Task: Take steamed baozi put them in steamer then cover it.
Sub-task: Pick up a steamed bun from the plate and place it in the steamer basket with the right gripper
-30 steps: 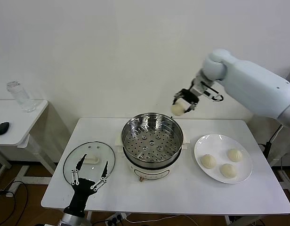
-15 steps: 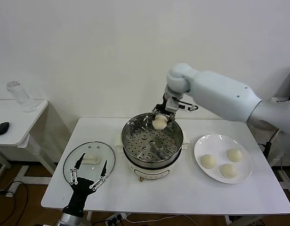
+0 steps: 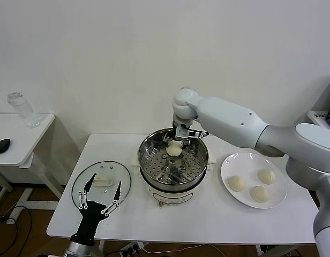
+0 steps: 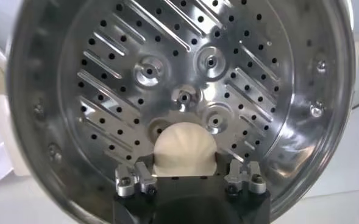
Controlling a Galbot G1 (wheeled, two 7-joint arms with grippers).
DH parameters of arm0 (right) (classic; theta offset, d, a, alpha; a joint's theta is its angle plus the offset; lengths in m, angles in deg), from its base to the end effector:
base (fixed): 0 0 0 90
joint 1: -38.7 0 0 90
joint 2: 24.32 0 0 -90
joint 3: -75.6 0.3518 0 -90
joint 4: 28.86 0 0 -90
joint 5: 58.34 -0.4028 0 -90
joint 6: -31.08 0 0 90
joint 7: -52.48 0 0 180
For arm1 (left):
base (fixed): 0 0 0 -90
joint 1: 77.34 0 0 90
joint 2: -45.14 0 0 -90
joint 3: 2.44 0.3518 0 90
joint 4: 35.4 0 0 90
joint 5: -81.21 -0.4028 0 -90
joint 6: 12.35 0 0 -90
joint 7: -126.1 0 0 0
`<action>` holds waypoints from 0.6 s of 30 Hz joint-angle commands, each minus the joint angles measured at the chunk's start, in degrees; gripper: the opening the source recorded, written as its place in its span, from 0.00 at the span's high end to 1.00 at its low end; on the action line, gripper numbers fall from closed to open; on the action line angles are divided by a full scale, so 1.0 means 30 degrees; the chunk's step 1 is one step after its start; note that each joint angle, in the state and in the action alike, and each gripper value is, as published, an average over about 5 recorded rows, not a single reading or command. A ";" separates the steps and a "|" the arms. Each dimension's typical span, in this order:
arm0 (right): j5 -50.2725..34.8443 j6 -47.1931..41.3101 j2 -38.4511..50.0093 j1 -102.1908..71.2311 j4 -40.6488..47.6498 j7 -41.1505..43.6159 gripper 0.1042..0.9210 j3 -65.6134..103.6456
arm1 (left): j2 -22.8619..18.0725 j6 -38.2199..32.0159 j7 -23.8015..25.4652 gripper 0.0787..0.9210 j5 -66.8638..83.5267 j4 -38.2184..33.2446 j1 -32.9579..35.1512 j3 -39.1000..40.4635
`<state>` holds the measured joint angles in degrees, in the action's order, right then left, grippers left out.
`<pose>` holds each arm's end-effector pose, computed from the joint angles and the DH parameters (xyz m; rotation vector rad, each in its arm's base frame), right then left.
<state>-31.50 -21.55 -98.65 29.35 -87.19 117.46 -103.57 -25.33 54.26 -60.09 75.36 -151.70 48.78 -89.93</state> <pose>0.6273 0.1779 -0.0983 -1.9566 0.2474 -2.4299 0.1920 0.0430 -0.3489 0.2712 2.8447 0.4400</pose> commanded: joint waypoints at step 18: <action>-0.8703 -0.5662 0.4314 0.3329 -0.2885 0.2481 0.12 -0.0180 | 0.0039 0.0064 -0.0034 0.12 -0.0003 0.0078 -0.0068 -0.0039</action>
<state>-44.34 -30.27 -92.23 34.52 -91.36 121.04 -104.07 -25.24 54.38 -60.18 75.36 -151.45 48.59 -90.07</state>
